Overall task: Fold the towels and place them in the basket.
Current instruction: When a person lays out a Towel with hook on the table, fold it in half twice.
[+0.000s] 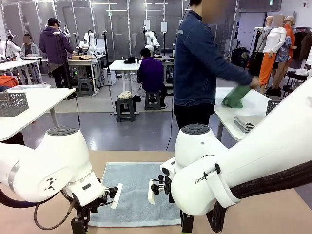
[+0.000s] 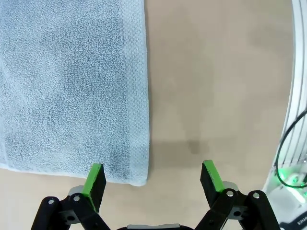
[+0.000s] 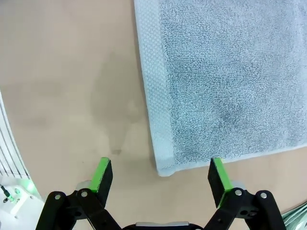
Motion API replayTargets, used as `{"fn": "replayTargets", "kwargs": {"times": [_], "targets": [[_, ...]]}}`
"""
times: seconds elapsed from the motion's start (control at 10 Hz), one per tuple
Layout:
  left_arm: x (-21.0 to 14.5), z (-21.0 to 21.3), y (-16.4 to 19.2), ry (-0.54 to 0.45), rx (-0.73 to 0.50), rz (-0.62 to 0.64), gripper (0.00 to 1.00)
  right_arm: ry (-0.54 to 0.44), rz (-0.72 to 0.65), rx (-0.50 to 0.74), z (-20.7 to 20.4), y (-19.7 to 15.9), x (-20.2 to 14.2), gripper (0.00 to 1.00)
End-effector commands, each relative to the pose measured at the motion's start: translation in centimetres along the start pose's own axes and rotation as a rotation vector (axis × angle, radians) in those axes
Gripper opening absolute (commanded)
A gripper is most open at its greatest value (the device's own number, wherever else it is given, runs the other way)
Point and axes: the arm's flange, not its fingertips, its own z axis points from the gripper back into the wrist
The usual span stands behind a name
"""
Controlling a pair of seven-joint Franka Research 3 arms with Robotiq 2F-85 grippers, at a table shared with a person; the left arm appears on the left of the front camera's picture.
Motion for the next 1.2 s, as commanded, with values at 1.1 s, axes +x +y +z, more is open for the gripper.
{"fn": "replayTargets", "kwargs": {"times": [1.1], "targets": [[-0.4,-0.6,0.4,-0.003,0.002,0.012,1.0,0.007,0.002,0.006,-0.6,-0.1,-0.1,1.0]]}}
